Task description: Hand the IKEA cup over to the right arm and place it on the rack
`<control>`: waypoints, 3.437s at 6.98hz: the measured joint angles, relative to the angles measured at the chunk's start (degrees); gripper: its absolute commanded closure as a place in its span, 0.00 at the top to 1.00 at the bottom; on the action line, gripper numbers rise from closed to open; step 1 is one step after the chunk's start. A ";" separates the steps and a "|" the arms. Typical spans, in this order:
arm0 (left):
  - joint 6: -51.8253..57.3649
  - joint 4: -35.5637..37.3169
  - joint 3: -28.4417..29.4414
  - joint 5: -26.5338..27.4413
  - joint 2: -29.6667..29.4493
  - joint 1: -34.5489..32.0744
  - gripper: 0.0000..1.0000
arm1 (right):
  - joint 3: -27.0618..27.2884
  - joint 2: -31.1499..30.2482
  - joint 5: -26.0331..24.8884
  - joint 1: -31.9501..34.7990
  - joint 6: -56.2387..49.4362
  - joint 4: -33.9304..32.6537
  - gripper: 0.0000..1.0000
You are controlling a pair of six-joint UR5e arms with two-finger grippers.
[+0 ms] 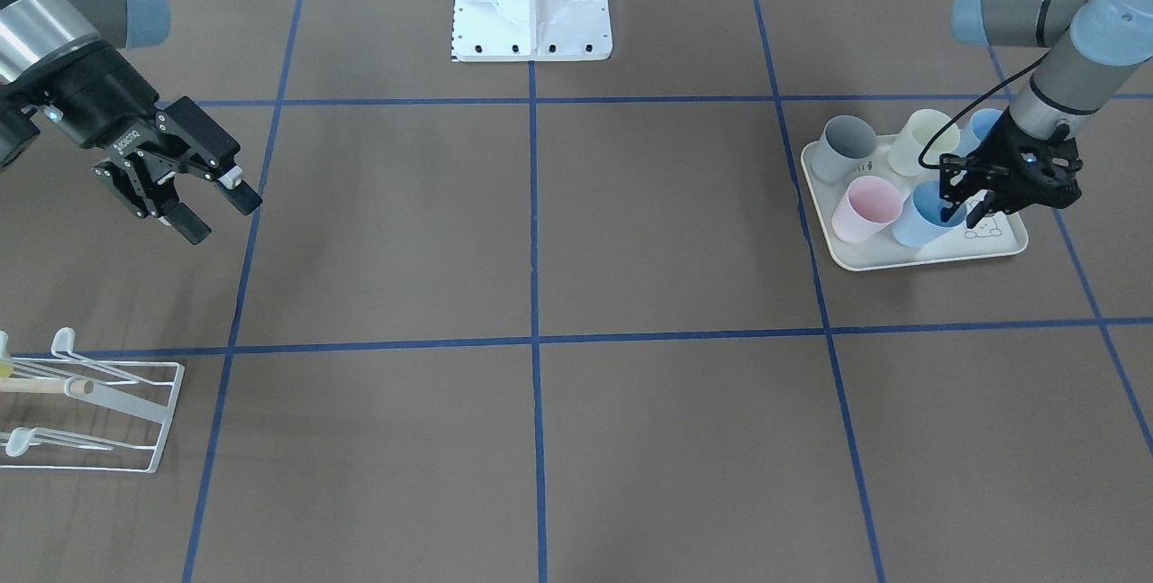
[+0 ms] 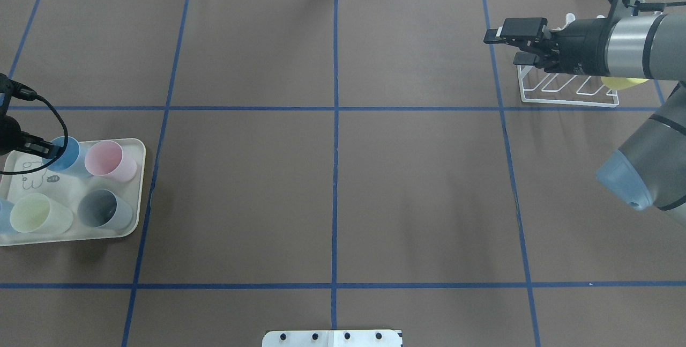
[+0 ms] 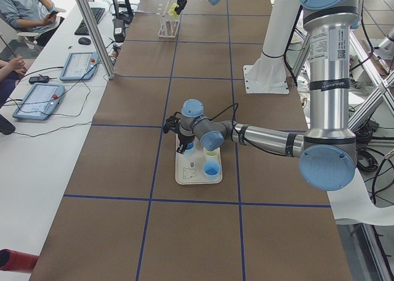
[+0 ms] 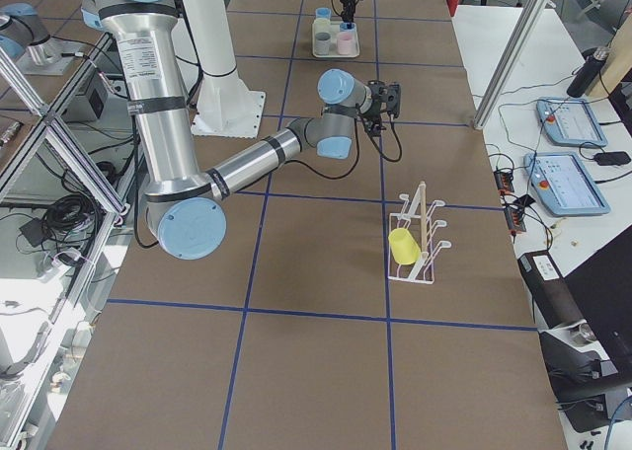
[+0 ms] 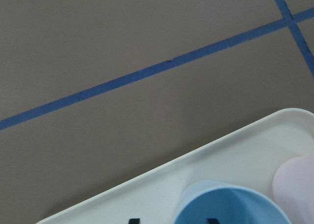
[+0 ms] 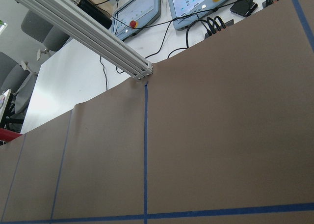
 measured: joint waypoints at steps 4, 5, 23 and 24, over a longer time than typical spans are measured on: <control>0.22 2.89 -4.19 -2.49 0.37 -2.18 0.00 | 0.00 0.73 -0.08 0.07 0.12 -0.07 1.00; 1.30 6.48 -6.54 -2.77 0.08 -5.10 0.00 | 0.00 0.78 -0.08 0.07 0.11 -0.08 1.00; -123.26 -37.57 -8.77 29.68 -25.12 10.35 0.00 | -0.46 23.14 -20.32 -14.36 28.52 2.00 0.99; -125.34 -38.30 -8.71 32.97 -26.24 12.94 0.00 | -0.55 23.47 -21.40 -15.00 29.33 4.12 0.99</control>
